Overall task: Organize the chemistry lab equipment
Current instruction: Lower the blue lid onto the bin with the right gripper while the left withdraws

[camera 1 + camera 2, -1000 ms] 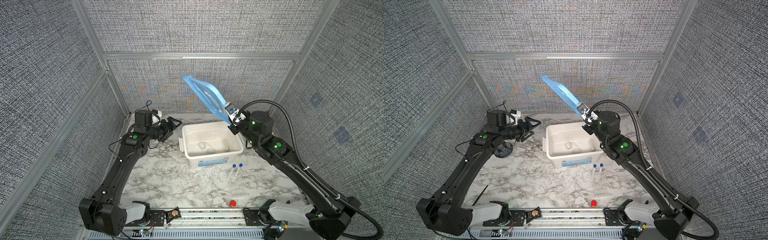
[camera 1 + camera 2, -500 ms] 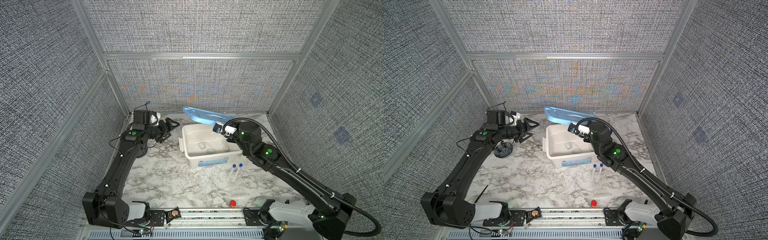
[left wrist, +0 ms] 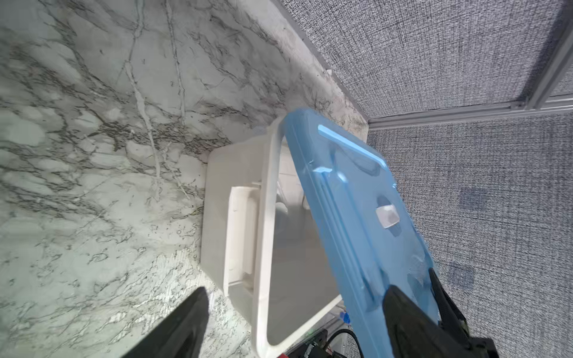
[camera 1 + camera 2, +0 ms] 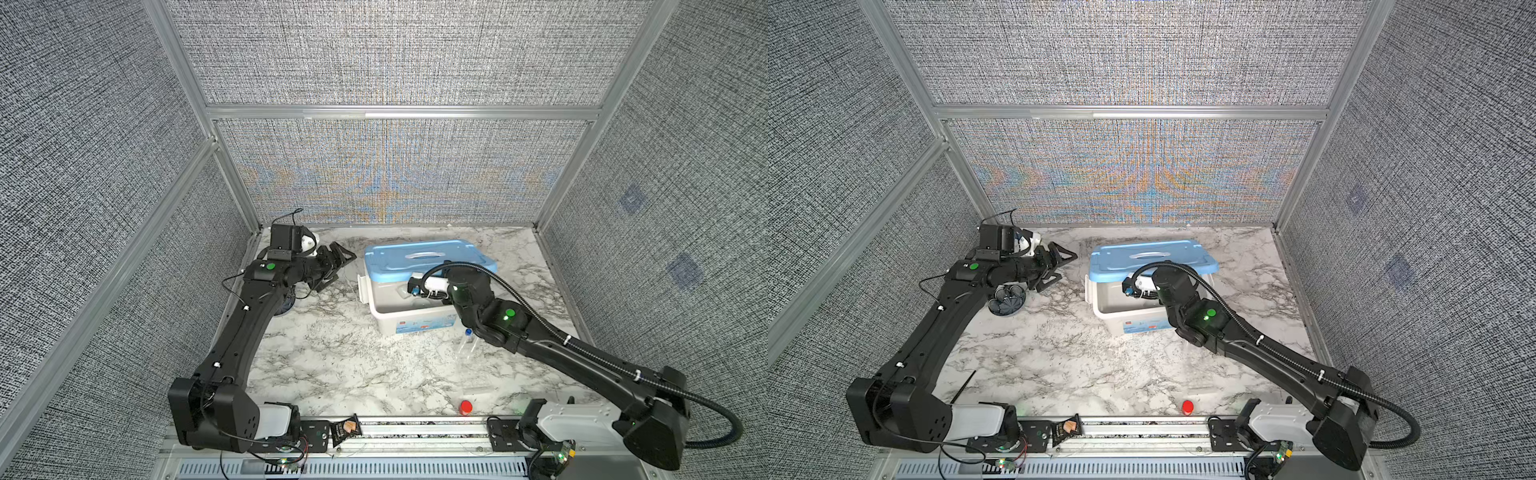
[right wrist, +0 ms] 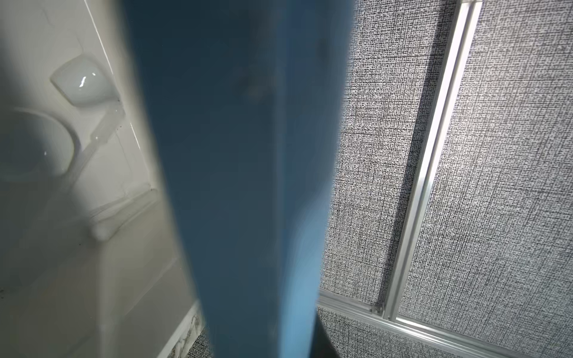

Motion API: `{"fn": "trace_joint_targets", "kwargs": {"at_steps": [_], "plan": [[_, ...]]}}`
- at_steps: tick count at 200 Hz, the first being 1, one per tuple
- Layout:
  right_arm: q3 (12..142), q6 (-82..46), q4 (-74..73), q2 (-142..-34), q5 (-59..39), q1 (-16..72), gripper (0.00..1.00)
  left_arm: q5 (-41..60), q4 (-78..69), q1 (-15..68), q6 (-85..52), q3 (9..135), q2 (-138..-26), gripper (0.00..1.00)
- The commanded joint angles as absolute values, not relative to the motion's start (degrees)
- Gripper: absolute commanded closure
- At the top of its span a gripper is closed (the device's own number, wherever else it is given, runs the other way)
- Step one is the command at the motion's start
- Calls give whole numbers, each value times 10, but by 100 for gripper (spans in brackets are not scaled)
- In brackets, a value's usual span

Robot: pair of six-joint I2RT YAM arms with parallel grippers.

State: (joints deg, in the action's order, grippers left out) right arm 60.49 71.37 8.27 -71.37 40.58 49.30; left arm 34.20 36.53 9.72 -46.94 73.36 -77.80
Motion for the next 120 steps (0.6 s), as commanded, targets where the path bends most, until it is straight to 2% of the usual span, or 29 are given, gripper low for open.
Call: {"fn": "trace_joint_targets", "kwargs": {"at_steps": [1, 71, 120], "plan": [[605, 732, 69, -721, 439, 506, 88, 312, 388, 97, -451, 740, -784, 11], [588, 749, 93, -721, 459, 543, 79, 317, 365, 98, -454, 730, -826, 12], [575, 739, 132, -705, 463, 553, 67, 317, 358, 101, -450, 733, -851, 13]]}}
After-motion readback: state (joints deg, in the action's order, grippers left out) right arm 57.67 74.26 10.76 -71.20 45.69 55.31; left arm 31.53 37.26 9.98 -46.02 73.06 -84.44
